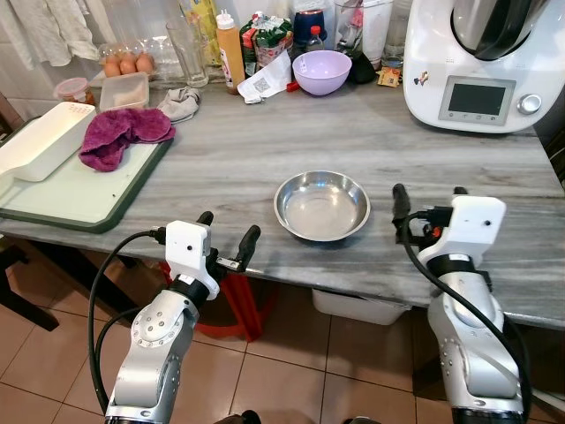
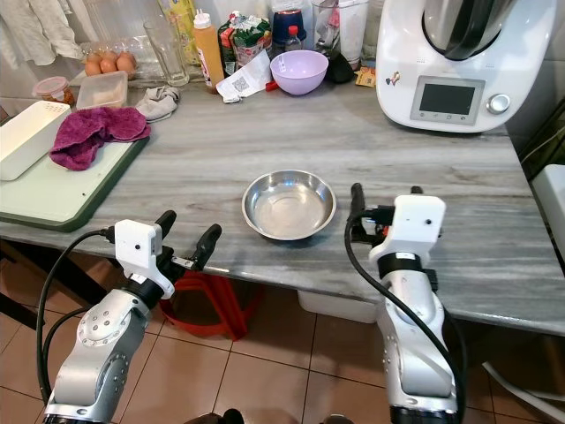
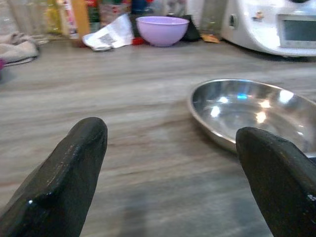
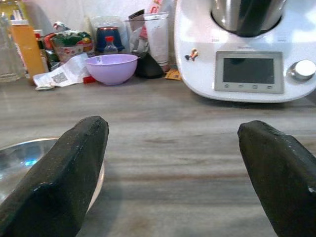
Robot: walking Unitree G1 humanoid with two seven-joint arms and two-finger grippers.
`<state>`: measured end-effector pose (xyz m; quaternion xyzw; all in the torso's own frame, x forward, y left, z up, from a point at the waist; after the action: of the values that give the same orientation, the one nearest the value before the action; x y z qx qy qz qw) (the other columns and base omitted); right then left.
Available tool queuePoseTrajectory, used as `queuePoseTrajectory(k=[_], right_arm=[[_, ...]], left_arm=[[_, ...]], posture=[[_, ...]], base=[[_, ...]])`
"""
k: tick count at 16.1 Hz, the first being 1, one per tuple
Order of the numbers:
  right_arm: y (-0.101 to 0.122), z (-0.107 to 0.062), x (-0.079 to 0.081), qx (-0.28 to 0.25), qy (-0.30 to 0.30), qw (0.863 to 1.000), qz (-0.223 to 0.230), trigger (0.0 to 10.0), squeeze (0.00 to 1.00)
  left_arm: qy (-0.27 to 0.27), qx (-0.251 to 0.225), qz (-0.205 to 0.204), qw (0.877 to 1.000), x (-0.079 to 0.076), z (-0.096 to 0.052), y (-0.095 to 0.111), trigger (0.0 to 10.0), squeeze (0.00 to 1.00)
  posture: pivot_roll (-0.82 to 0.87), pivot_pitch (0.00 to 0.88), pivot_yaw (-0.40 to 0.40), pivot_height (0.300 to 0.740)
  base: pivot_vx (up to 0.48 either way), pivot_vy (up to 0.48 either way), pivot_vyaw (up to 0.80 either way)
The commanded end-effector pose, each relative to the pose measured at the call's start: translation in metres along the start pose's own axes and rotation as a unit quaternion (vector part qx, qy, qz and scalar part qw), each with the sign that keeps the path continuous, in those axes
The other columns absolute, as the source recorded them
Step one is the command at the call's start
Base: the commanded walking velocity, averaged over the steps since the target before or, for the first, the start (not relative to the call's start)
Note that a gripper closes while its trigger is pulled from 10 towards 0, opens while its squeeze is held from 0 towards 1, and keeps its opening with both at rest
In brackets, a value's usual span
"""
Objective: Setting the table
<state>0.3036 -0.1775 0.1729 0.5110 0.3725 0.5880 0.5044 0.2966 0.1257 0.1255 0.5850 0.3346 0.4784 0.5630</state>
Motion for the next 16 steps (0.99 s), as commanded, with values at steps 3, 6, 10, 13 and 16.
queuePoseTrajectory(k=[3, 6, 10, 13, 16], right_arm=[[0.002, -0.004, -0.003, 0.011, -0.012, 1.000, -0.009, 10.0, 0.16], [0.000, -0.008, 0.002, 0.019, -0.004, 1.000, 0.000, 10.0, 0.00], [-0.004, -0.011, 0.008, 0.029, 0.007, 1.000, 0.008, 10.0, 0.00], [-0.007, -0.011, 0.007, 0.042, 0.002, 0.999, 0.035, 10.0, 0.00], [-0.008, -0.010, 0.008, 0.046, 0.006, 0.998, 0.030, 10.0, 0.00]], left_arm=[[0.036, 0.013, 0.016, 0.999, 0.012, 0.000, -0.001, 10.0, 0.00], [0.061, 0.028, 0.022, 0.997, 0.015, -0.001, -0.005, 10.0, 0.00], [0.073, 0.038, 0.025, 0.996, 0.015, -0.002, -0.007, 10.0, 0.00], [0.078, 0.041, 0.027, 0.996, 0.016, -0.001, -0.008, 10.0, 0.00], [0.079, 0.042, 0.029, 0.996, 0.016, 0.001, -0.007, 10.0, 0.00]], posture=[[-0.18, 0.128, 0.075, 0.740], [-0.17, 0.128, 0.070, 0.740], [-0.17, 0.126, 0.067, 0.740], [-0.17, 0.121, 0.068, 0.740], [-0.17, 0.120, 0.069, 0.740]], base=[[0.000, 0.000, -0.33], [0.000, 0.000, -0.60], [-0.218, 0.000, -0.11], [-0.339, 0.000, 0.00], [-0.377, 0.000, 0.00]])
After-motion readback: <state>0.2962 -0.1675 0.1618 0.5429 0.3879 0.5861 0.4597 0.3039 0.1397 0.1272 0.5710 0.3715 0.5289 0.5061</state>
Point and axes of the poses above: a point about 5 cm out from each wrist's last joint towards the gripper, its own z axis pointing out of the wrist towards the gripper, its own y axis along the axis of the wrist's last joint, x = y × z, the point moved 2 cm from there along z, pointing out of the wrist towards the gripper, and after that the axes turned 14 degrees about z, right-handed, at the moved point
